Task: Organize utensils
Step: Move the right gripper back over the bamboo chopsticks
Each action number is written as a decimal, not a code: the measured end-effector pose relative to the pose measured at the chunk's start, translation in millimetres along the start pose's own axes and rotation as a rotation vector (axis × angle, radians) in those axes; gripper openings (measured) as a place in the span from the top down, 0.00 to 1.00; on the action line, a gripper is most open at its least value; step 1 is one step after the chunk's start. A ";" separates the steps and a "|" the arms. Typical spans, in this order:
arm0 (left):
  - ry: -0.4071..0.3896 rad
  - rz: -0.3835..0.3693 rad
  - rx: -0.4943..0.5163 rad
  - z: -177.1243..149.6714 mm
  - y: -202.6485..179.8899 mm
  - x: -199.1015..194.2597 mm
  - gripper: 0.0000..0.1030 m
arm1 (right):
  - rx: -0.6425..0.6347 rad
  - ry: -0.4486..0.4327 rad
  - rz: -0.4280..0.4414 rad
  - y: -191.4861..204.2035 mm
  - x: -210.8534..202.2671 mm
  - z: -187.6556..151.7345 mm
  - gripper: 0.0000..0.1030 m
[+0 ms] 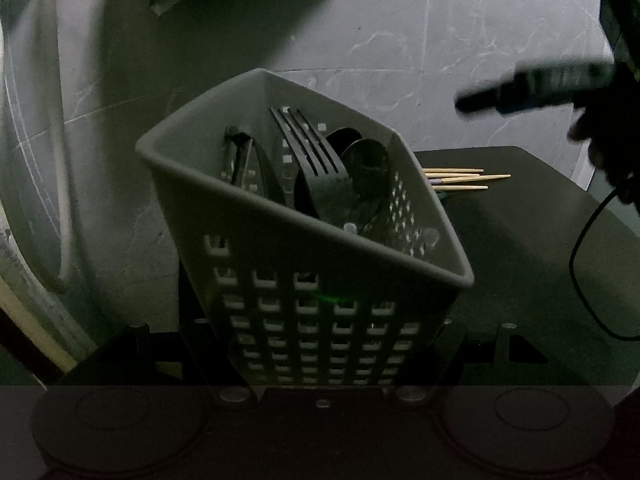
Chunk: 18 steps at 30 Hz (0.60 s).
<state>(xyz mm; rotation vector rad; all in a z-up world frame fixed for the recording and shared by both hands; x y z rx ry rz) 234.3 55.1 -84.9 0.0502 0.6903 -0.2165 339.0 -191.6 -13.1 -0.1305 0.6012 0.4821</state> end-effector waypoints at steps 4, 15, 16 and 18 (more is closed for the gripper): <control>0.000 0.010 -0.008 -0.6 -2.1 0.0 0.26 | -0.043 0.104 0.016 -17.3 28.7 -15.2 0.00; 0.009 0.052 -0.038 -0.2 -9.1 0.3 0.26 | -0.139 0.184 0.007 -75.0 83.0 -14.2 0.00; 0.011 0.057 -0.040 -0.1 -9.9 0.3 0.26 | -0.159 0.182 0.006 -80.2 86.2 -12.3 0.01; 0.013 0.067 -0.047 -0.3 -11.4 0.4 0.26 | -0.229 0.178 -0.005 -86.1 94.9 -6.0 0.01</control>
Point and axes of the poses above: each gripper's, at about its wrist camera, not at the fingertips, and x roughly the way its jaws point, y to its left, z to its top, the point moved 3 cm from there along x, roughly the way its jaws point, and after that the axes turned 2 degrees about -x, right-handed, at the moved point
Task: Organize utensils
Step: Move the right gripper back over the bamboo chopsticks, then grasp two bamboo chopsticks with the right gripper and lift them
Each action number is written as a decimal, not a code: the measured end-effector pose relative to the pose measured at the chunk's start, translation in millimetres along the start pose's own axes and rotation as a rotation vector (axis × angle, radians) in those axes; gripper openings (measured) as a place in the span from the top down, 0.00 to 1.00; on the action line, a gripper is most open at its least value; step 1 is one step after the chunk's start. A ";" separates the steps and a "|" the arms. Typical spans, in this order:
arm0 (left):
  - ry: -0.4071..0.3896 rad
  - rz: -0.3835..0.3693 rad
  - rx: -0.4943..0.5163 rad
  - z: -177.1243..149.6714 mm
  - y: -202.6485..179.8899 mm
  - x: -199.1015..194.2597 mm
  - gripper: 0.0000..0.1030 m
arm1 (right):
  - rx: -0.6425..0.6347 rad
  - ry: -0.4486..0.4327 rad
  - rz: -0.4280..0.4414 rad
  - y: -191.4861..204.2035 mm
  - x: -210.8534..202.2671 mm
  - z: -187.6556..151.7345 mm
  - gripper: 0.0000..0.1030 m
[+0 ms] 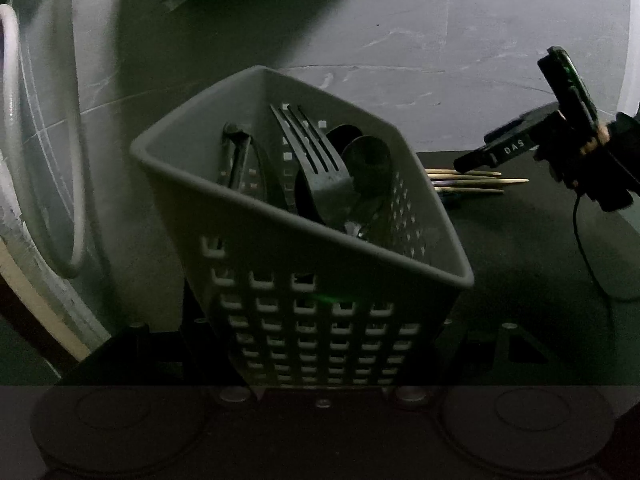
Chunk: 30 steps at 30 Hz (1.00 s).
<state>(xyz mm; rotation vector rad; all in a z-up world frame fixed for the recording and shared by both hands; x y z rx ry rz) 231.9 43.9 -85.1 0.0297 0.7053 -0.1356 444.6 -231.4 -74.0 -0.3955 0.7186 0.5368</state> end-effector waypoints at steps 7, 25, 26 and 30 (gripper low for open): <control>0.007 0.035 -0.022 -0.2 -4.0 -0.6 0.25 | -0.202 0.059 0.055 -10.4 23.6 11.7 0.09; 0.018 0.094 -0.055 0.0 -14.4 -6.4 0.25 | -0.342 0.197 0.261 -14.9 55.2 15.6 0.42; 0.020 0.095 -0.054 -0.2 -15.3 -6.6 0.25 | -0.337 0.203 0.275 -15.8 57.8 17.0 0.42; 0.022 0.096 -0.051 -0.3 -16.0 -6.9 0.25 | -0.318 0.242 0.350 -19.8 65.7 24.1 0.44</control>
Point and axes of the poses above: each gripper's, at about its wrist camera, not at the fingertips, and x roughly the way its jaws point, y to its left, z to its top, the point moved 3 cm from there along x, roughly the way its jaws point, and after that the axes turned 2 degrees about -x, right-handed, at the moved point
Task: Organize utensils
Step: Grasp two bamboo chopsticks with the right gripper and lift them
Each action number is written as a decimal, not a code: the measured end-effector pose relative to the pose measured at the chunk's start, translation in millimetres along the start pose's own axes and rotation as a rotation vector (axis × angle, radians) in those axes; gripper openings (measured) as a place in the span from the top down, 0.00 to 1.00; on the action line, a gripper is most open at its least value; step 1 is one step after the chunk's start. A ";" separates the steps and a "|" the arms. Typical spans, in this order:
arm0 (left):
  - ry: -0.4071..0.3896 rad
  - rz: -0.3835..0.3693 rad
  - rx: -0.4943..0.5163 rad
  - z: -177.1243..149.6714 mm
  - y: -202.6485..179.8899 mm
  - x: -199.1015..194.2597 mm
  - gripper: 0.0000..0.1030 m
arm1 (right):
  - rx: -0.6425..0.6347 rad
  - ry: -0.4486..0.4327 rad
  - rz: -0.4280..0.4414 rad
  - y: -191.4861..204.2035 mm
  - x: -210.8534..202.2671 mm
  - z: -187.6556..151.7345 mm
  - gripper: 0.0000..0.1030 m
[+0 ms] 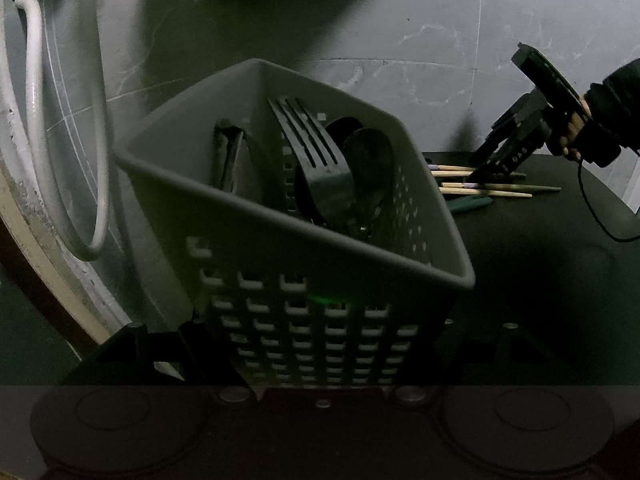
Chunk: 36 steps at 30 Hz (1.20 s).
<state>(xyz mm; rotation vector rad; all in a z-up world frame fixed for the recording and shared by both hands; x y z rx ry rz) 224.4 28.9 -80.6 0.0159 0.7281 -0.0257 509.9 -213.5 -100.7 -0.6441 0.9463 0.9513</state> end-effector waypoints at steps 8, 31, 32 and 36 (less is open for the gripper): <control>0.001 0.001 0.000 -0.1 0.5 -0.2 0.25 | -0.023 0.038 0.060 -7.2 2.9 10.5 0.81; -0.005 -0.019 0.009 0.6 5.9 3.1 0.25 | 0.082 -0.037 -0.112 15.4 -19.9 -13.0 0.87; -0.006 -0.021 0.011 0.8 6.1 3.6 0.25 | 0.077 -0.049 -0.122 17.0 -23.5 -14.3 0.87; -0.007 -0.030 0.017 1.1 5.3 4.3 0.25 | 0.072 -0.131 -0.168 26.9 -45.9 -16.9 0.87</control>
Point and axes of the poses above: each gripper's, at about its wrist camera, not at the fingertips, and x roughly the way its jaws point, y to its left, z to its top, the point moved 3 cm from there along x, roughly the way its jaws point, and after that the axes turned 2 degrees about -x, right-handed, at the moved point
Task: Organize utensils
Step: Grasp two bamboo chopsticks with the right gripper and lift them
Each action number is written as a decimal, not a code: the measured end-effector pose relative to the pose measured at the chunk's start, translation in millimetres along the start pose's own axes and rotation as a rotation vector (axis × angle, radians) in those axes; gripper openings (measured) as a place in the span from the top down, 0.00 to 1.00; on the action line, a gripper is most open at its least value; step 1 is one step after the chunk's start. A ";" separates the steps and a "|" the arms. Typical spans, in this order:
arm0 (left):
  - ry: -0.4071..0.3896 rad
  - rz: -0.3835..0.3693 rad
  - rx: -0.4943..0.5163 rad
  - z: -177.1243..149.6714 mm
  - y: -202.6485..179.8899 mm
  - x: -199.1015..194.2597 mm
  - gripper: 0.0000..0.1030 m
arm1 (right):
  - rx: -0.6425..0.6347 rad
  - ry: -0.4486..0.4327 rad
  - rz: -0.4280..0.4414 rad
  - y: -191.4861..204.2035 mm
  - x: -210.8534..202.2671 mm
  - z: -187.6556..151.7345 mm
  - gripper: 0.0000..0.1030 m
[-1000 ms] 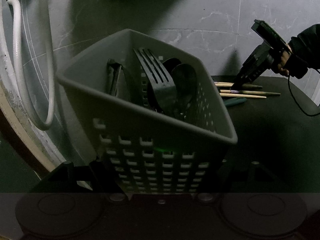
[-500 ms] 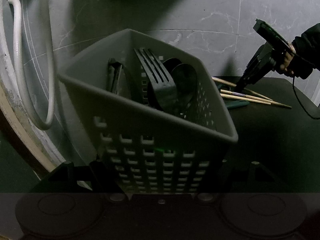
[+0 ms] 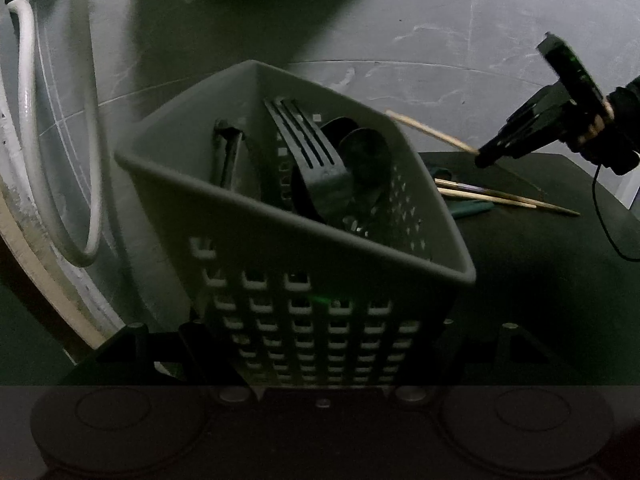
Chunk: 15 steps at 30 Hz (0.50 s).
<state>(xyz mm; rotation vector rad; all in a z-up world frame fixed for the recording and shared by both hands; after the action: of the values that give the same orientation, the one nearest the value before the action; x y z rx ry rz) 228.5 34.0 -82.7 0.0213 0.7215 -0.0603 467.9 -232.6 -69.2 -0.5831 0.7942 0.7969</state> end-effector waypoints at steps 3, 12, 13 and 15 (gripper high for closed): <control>-0.001 -0.009 0.008 0.6 0.0 1.2 0.25 | 0.033 -0.078 -0.020 5.4 -22.6 -1.4 0.87; -0.003 -0.053 0.055 3.4 2.5 5.0 0.26 | 0.226 -0.379 -0.051 41.6 -105.7 -10.7 0.87; -0.004 -0.058 0.066 3.6 2.1 5.7 0.26 | 0.244 -0.412 -0.053 46.6 -114.9 -10.0 0.87; -0.009 -0.069 0.097 5.0 0.6 6.9 0.26 | 0.280 -0.493 -0.062 60.0 -135.3 -9.5 0.87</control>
<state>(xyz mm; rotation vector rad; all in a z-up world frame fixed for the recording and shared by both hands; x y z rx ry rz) 236.9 34.1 -83.5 0.0893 0.7102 -0.1613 355.5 -258.8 23.9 -0.1461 0.4187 0.7166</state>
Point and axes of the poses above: each gripper's, at about its wrist camera, not at the fingertips, and x roughly the way its jaws point, y to its left, z to its top, the point moved 3 cm from there along x, roughly the way its jaws point, and after that the axes turned 2 degrees about -x, right-handed, at the moved point
